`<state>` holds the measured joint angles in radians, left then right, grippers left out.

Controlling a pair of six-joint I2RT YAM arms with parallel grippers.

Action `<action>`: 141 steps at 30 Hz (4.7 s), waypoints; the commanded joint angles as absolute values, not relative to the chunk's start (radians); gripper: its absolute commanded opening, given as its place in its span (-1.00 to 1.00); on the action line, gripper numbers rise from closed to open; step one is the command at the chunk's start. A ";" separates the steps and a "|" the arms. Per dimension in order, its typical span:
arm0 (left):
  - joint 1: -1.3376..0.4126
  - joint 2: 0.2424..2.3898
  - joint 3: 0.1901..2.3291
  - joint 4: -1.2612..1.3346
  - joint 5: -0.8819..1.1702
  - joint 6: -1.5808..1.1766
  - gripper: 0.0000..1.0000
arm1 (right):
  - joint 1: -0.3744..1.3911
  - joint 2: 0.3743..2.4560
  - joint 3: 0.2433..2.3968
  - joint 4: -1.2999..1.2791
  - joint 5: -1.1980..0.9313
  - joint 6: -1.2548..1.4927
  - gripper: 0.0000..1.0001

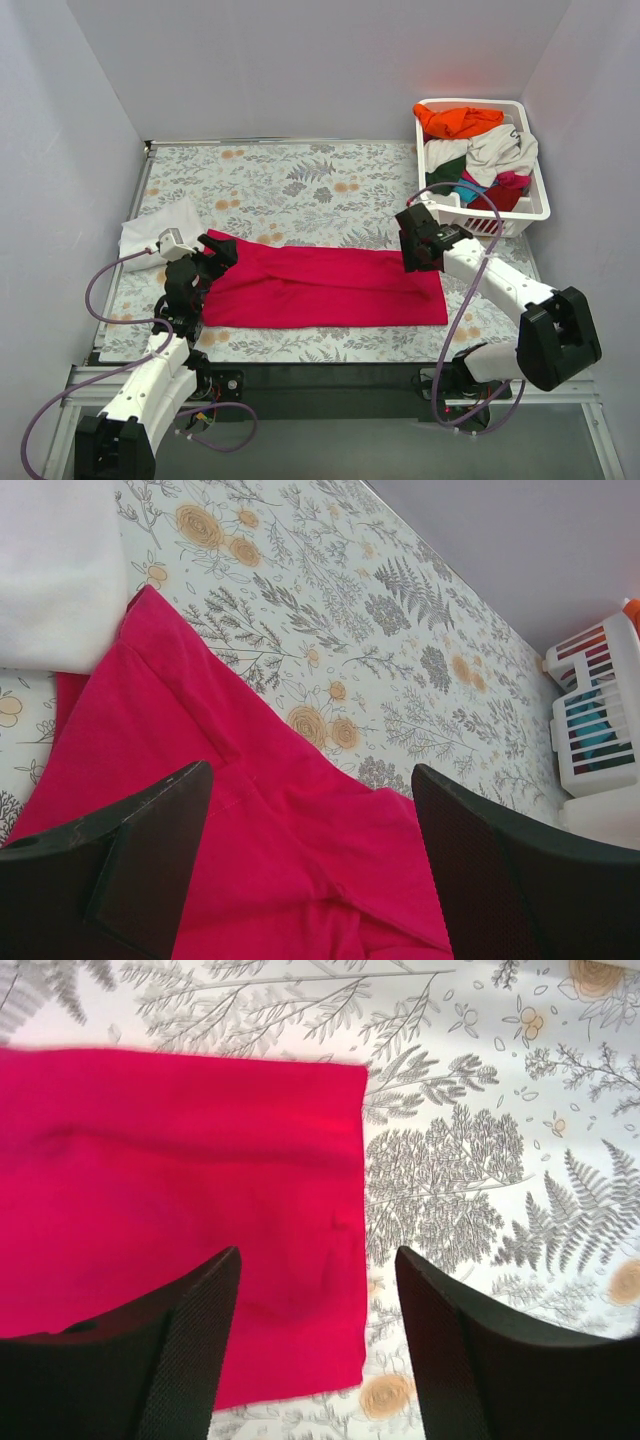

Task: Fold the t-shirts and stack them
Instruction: Fold the tshirt

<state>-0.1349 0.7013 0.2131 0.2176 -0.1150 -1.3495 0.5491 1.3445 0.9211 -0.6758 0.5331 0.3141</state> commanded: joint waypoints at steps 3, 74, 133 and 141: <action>-0.141 0.699 0.235 0.230 -0.114 -1.336 0.48 | 0.405 1.286 0.802 -0.424 0.379 0.302 0.08; -0.948 1.445 0.627 0.444 -0.363 -1.109 0.57 | 0.449 1.256 0.706 -0.278 0.121 0.333 -0.05; -0.471 1.002 0.552 -0.006 -0.414 -1.207 0.80 | 0.735 1.785 1.369 -0.230 -0.090 0.206 0.04; -0.403 0.994 0.486 0.066 -0.384 -1.215 0.81 | 0.799 2.032 1.606 -0.225 -0.209 0.201 0.01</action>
